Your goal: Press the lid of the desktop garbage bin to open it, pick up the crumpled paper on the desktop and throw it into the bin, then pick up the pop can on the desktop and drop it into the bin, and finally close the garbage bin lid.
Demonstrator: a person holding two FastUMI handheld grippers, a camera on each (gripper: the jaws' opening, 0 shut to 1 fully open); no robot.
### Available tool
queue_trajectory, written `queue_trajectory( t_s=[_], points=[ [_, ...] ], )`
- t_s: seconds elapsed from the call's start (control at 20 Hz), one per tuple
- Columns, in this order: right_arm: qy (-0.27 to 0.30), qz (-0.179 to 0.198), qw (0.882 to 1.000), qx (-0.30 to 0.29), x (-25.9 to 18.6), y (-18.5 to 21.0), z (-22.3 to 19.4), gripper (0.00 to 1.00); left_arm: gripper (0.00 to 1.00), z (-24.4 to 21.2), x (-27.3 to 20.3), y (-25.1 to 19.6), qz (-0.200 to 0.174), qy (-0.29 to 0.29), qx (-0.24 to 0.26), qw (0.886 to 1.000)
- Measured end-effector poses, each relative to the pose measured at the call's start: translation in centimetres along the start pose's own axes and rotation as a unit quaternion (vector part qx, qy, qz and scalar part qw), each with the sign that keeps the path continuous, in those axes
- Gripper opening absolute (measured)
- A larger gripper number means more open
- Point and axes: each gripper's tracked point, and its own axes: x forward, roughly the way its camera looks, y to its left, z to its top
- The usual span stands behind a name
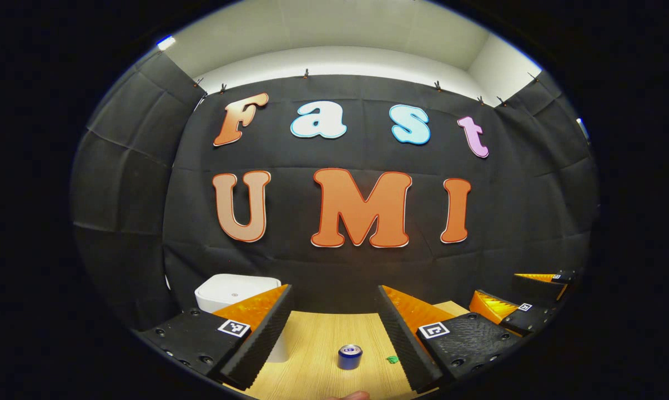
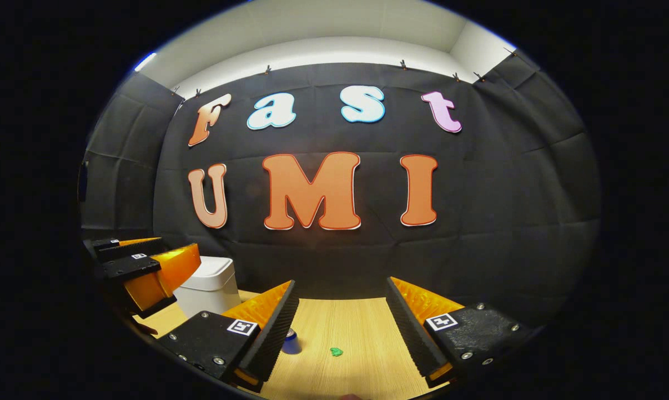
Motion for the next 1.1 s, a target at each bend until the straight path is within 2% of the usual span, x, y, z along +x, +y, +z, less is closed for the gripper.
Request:
queue_trajectory(
  t_s=[0.15, 0.25, 0.45, 1.1],
  points=[
    [0.003, -0.001, 1.0, 0.001, 0.5, -0.1, 0.1, 0.94, 0.94, 0.2, 1.5, -0.5, -0.039, -0.003, -0.001, 0.999],
    [0.001, -0.006, 1.0, 0.002, 0.8, -0.3, 0.3, 0.94, 0.93, 0.5, 2.3, 0.9, -0.035, -0.005, 0.008, 0.999],
    [0.004, -0.011, 1.0, -0.003, 1.0, -0.8, 0.0, 0.94, 0.94, -0.7, 2.5, 1.7, -0.019, 0.007, -0.005, 1.0],
    [0.005, -0.001, 1.0, -0.007, 2.0, -0.1, -0.4, 0.94, 0.94, -1.2, 2.3, 0.8, -0.011, 0.014, 0.002, 1.0]
  ],
)
